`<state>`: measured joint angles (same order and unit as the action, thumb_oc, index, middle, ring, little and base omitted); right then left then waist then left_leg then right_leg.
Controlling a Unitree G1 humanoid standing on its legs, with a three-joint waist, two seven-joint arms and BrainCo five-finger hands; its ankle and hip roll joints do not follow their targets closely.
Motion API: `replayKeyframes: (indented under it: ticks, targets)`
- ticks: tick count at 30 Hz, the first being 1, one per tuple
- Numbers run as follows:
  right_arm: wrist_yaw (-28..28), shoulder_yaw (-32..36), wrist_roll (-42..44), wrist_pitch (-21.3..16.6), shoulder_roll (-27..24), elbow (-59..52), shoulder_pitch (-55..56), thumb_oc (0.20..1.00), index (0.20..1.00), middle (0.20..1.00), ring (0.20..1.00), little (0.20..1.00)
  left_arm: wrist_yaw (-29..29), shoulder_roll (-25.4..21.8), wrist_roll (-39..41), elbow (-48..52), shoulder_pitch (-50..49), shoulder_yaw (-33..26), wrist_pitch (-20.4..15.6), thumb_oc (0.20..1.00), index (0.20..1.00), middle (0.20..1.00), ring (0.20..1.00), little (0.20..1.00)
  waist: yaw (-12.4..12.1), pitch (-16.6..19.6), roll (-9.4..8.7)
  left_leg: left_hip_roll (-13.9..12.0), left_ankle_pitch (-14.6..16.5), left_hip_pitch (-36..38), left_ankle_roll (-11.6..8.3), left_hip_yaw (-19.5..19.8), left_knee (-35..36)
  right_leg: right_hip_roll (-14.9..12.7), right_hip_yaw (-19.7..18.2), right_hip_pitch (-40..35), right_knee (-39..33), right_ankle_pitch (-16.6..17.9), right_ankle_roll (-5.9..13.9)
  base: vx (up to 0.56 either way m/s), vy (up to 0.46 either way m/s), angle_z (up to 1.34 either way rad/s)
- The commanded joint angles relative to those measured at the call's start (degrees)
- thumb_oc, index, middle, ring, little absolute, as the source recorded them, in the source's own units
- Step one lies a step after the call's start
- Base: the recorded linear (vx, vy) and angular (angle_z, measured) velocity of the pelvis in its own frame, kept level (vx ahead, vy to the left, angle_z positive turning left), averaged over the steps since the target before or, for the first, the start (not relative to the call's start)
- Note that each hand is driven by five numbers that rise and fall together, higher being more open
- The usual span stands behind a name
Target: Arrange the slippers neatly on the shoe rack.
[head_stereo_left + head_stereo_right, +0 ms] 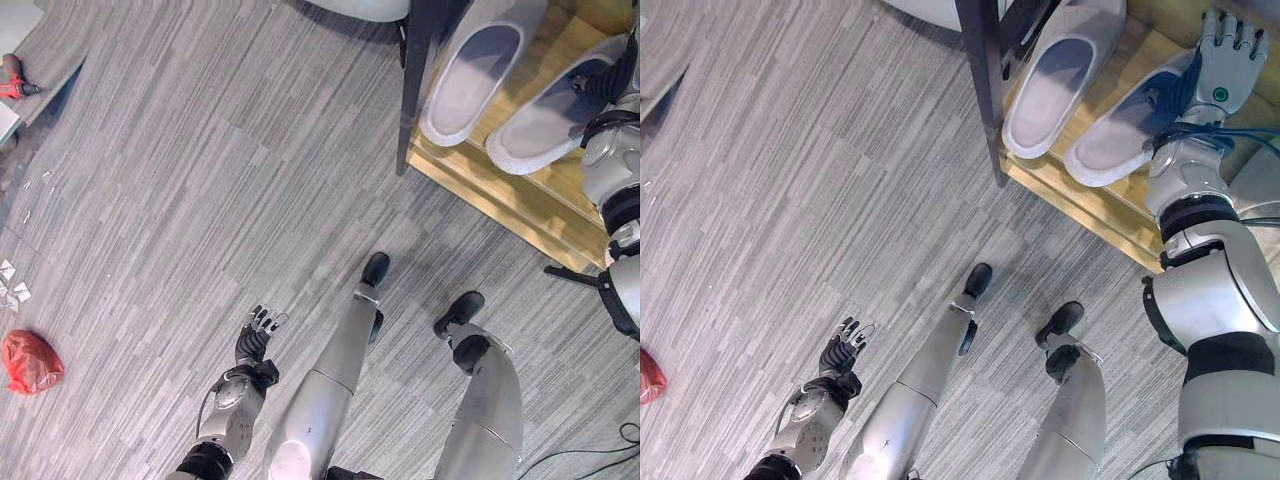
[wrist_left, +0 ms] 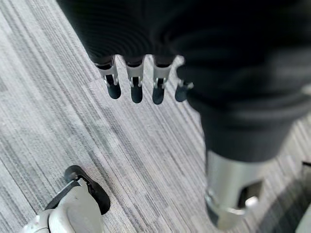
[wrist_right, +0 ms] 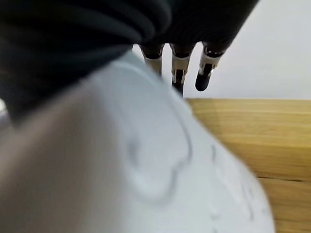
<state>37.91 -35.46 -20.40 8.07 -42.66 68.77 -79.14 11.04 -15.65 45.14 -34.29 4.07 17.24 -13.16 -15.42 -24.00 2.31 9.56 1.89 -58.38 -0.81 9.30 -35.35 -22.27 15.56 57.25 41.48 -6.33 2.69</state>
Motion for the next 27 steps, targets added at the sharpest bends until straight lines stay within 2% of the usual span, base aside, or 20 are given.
replayKeyframes:
  ticks: [1,3,10,13,19,27]
  targets:
    - [1.21,1.12,3.79,-2.47,-3.03,-10.06,0.94,1.0,1.0,1.0,1.0,1.0,-0.24,-0.33,2.05,-2.12,-1.09,-3.02,-0.84,1.0,1.0,1.0,1.0,1.0,0.13,-0.71,0.91,-0.53,4.71,2.22,0.97,-0.53,1.48,1.64,-0.62,-4.18,0.62,-5.99,0.93,0.02,0.008,-0.08]
    - [2.75,5.24,5.1,-3.58,-0.99,-18.17,3.61,1.0,1.0,1.0,1.0,1.0,-0.1,0.0,2.75,-2.88,-0.18,-3.66,-0.93,1.0,1.0,1.0,1.0,1.0,1.02,-0.86,0.85,-0.67,4.93,2.95,0.98,-0.63,1.66,1.87,-0.7,-4.98,0.23,-6.04,1.01,0.02,0.007,-0.1]
    - [3.47,12.32,3.72,-3.68,4.13,-28.57,8.95,1.0,1.0,1.0,1.0,1.0,0.45,0.12,3.36,-3.32,0.02,-5.18,-1.23,1.0,1.0,1.0,1.0,1.0,2.09,-1.16,0.43,-0.98,5.08,4.81,1.11,-1.17,2.65,2.48,-0.63,-6.95,-1.15,-5.67,1.1,0.01,0.002,-0.04]
    - [3.0,13.46,3.29,-3.36,6.57,-26.99,9.93,1.0,1.0,1.0,1.0,1.0,0.39,-0.31,3.17,-3.74,0.11,-5.39,-1.45,1.0,1.0,1.0,1.0,1.0,2.39,-1.2,0.51,-1.06,4.94,5.49,1.1,-1.29,3.33,2.67,-0.48,-7.93,-1.86,-5.35,1.22,-0.01,0.013,-0.09]
    - [3.03,12.78,4.16,-2.97,7.03,-23.15,8.18,1.0,1.0,1.0,1.0,1.0,0.68,-0.63,3.5,-3.76,-0.5,-5.77,-1.53,1.0,1.0,1.0,1.0,1.0,2.33,-1.33,0.72,-1.08,4.87,5.02,1.24,-1.57,2.89,2.64,-0.92,-7.49,-2.06,-5.01,1.25,0.0,0.003,-0.02]
    - [3.79,10.95,4.73,-2.74,5.09,-19.02,4.72,1.0,1.0,1.0,1.0,1.0,0.39,-1.17,3.65,-4.23,-0.21,-5.62,-1.87,1.0,1.0,1.0,1.0,1.0,2.46,-1.36,0.24,-1.26,4.43,5.68,1.25,-2.0,4.14,2.91,-1.04,-8.1,-3.4,-4.23,1.52,0.0,0.005,-0.02]
